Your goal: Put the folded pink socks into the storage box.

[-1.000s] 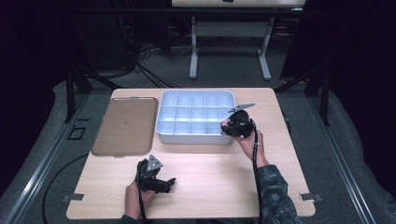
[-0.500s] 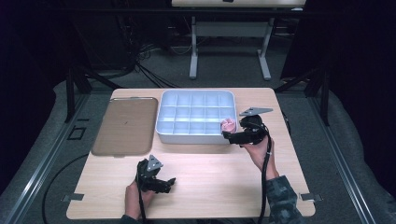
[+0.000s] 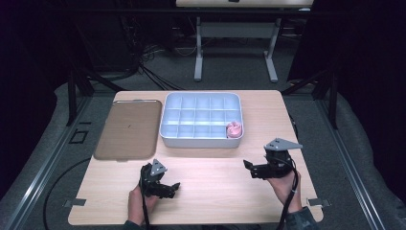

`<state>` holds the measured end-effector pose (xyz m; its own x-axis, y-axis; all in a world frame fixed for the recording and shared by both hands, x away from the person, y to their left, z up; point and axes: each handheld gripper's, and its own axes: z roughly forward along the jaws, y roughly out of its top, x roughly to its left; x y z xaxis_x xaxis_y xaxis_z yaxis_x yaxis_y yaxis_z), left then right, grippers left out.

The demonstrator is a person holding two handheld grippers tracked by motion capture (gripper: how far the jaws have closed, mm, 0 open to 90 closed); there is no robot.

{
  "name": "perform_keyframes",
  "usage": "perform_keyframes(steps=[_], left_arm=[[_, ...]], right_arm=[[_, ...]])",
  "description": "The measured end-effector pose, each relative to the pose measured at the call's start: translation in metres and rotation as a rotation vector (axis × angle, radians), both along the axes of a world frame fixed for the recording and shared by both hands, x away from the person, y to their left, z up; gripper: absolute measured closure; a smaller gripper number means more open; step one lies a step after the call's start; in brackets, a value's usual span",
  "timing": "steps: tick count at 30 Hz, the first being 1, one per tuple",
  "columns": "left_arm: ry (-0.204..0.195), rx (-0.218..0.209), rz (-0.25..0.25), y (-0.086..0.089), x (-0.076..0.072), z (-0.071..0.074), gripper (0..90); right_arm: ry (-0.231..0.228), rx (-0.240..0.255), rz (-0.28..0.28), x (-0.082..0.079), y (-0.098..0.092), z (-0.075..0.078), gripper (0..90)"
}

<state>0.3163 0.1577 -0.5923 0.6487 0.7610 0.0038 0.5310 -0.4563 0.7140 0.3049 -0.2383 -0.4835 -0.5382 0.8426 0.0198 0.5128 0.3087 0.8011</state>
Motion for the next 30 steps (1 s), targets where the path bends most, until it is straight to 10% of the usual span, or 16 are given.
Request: perform_keyframes(steps=[16,30], left_arm=[[0.000,-0.001,0.000,0.000,0.000,0.000,0.1],[0.000,0.001,0.000,0.000,0.000,0.000,0.0]], right_arm=[[0.122,-0.041,-0.133,-0.034,-0.054,-0.095,4.7],[0.104,-0.073,-0.155,-0.035,-0.054,-0.107,1.7]])
